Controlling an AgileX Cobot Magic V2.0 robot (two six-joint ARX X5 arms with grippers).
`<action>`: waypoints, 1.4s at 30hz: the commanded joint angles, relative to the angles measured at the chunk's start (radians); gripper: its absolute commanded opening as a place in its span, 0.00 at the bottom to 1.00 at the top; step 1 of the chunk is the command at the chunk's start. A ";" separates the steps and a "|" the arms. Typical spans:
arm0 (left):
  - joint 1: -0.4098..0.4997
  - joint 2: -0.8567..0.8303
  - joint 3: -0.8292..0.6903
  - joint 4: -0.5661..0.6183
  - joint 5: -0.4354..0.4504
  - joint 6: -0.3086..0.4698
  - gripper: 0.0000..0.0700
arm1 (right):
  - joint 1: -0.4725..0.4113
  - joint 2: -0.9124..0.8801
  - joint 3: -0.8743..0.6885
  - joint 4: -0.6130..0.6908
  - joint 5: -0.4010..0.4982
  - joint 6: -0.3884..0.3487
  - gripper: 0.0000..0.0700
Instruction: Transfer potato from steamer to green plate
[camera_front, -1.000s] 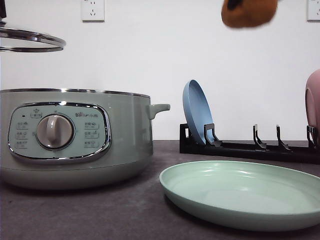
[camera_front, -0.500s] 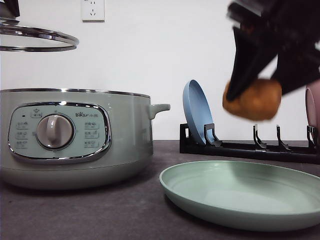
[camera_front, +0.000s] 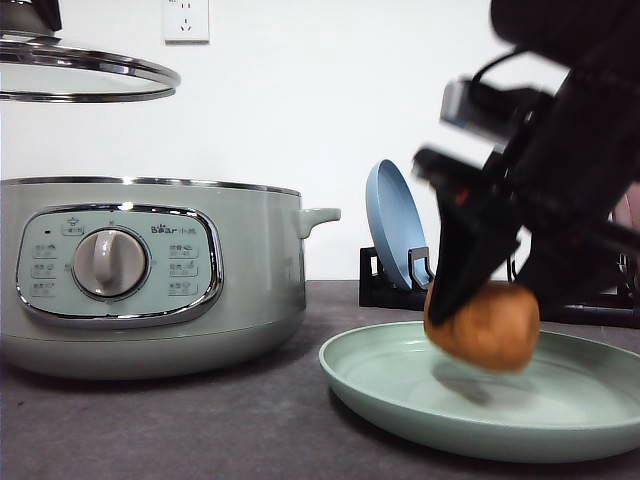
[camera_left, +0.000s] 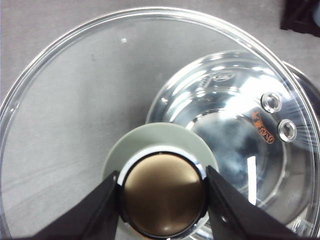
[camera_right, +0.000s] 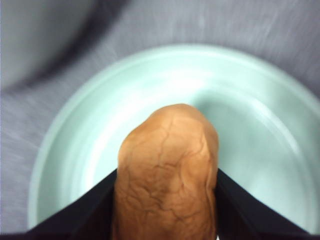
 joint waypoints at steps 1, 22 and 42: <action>-0.008 -0.003 0.028 0.033 0.005 0.002 0.00 | 0.012 0.021 0.005 0.008 0.012 0.020 0.42; -0.139 0.006 0.028 0.035 0.043 0.002 0.00 | 0.008 -0.104 0.025 -0.004 0.047 0.009 0.90; -0.220 0.171 0.028 0.087 0.043 0.002 0.00 | -0.018 -0.443 0.169 -0.176 0.123 -0.083 0.90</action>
